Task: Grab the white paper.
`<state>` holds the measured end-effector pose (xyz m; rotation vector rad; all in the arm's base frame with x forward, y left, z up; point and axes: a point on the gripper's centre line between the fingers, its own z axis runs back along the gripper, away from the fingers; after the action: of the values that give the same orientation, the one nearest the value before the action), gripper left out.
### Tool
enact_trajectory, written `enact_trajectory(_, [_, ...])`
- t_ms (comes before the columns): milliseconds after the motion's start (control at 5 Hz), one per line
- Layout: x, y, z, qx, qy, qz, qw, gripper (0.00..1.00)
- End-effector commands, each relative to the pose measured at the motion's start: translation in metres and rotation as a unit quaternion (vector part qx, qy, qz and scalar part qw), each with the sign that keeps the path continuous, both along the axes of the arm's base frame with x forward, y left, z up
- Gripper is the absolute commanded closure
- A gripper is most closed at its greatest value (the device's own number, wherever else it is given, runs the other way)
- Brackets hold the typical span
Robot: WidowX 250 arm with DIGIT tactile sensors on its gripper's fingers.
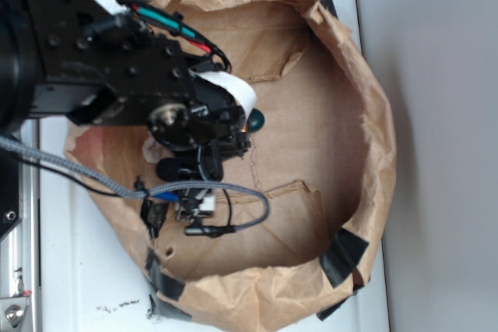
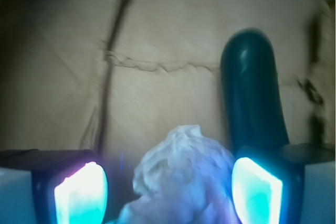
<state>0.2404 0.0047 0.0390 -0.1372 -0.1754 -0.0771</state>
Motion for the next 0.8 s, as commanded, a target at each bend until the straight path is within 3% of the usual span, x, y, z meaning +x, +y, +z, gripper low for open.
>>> enact_trajectory(0, [-0.006, -0.008, -0.018, 0.014, -0.014, 0.020, 1.000, 1.00])
enact_trajectory(200, [-0.006, -0.004, 0.007, 0.014, -0.042, 0.022, 0.999, 1.00])
enact_trajectory(600, [-0.009, 0.009, 0.053, -0.028, -0.078, 0.032, 0.996, 1.00])
